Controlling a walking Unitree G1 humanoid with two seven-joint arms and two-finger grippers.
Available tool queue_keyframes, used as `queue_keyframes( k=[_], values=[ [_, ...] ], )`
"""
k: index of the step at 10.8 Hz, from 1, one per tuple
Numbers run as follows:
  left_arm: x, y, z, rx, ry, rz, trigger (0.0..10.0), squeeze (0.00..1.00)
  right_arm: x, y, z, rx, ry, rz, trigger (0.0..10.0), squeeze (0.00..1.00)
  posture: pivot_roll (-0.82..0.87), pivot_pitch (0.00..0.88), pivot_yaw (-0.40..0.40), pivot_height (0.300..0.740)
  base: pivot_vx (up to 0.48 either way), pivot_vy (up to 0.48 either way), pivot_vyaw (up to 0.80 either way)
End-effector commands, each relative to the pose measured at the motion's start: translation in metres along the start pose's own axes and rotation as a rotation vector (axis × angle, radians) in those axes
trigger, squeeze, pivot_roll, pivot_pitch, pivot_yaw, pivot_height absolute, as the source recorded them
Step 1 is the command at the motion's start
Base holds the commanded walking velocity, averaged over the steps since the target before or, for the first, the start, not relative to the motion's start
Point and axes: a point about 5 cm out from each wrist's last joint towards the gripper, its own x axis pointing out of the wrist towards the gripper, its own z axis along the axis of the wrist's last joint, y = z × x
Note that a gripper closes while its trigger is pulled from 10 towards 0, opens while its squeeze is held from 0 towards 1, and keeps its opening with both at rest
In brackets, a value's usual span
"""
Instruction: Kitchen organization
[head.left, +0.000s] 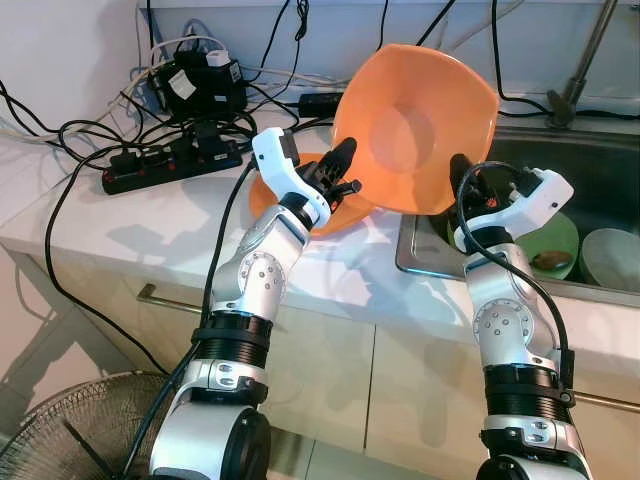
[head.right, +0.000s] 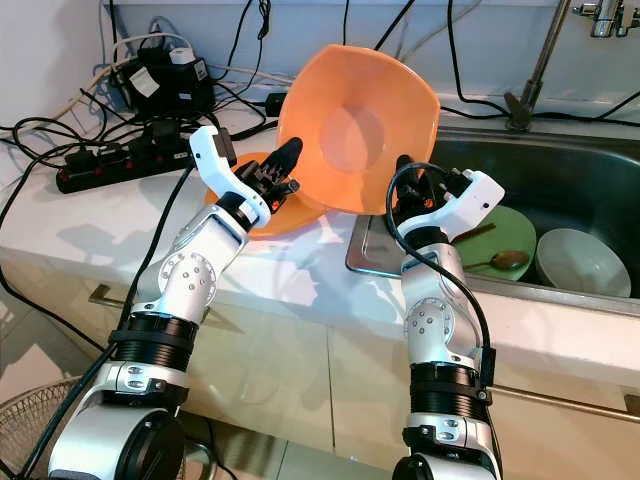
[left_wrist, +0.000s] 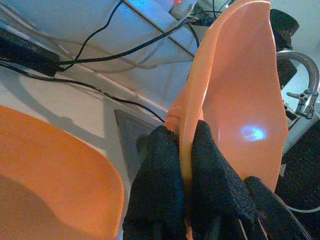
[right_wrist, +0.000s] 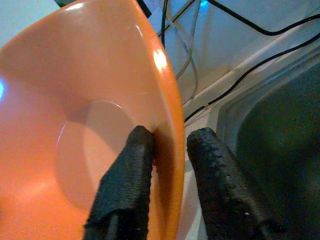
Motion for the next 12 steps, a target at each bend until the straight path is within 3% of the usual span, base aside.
queue_keyframes(
  k=[1,9,10,12],
  values=[
    [0.0011,-0.0113,-0.0043,-0.041,-0.022,-0.051,10.0,0.0,0.0044,0.004,0.002,0.016,-0.002,0.01,0.0,0.0,0.01,0.0,0.138,0.74,0.0,0.0,0.0],
    [0.0014,-0.0104,-0.0061,-0.002,-0.015,-0.038,10.0,0.0,0.0038,0.0027,0.0042,0.037,-0.013,0.015,0.0,0.0,0.01,0.0,0.142,0.74,0.0,0.0,0.0],
    [0.0013,-0.0104,-0.0056,0.008,-0.017,-0.041,10.0,1.0,0.0032,0.0019,0.0034,0.039,-0.011,0.013,0.0,0.0,0.01,0.0,0.142,0.74,0.0,0.0,0.0],
    [0.0009,-0.0099,-0.0054,0.011,-0.018,-0.042,10.0,1.0,0.0034,-0.0002,0.0052,0.032,-0.027,-0.005,0.0,0.0,0.01,0.0,0.142,0.74,0.0,0.0,0.0]
  ],
)
